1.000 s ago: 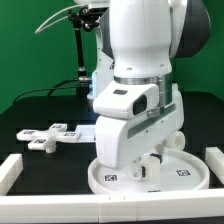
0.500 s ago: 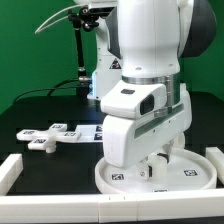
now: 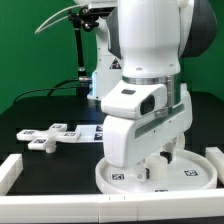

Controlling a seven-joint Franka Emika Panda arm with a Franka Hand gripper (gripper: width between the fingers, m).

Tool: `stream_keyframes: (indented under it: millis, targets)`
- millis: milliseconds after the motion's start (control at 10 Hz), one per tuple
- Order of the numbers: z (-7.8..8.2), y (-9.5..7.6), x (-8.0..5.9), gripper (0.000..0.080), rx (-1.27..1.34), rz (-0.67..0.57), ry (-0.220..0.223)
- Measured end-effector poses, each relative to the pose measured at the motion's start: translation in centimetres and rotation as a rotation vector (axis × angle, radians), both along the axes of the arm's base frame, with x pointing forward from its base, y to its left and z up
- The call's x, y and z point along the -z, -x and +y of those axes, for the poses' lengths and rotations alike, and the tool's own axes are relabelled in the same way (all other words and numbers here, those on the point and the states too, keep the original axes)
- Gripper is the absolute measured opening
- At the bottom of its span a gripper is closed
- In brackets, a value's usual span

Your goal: Assemble round table

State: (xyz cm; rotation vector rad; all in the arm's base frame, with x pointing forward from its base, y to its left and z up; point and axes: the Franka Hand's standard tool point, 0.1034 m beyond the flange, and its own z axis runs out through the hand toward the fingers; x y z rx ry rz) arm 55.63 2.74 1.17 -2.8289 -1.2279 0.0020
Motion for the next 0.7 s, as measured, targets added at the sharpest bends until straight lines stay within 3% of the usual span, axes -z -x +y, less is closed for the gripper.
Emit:
stream_keyframes:
  millis: [200,700]
  targets:
    - [-0.1,0.1,-0.2,0.0639,0.001,0.005,0.001]
    - [0.8,4.0,-5.3,0.0649,0.079,-0.002,0.023]
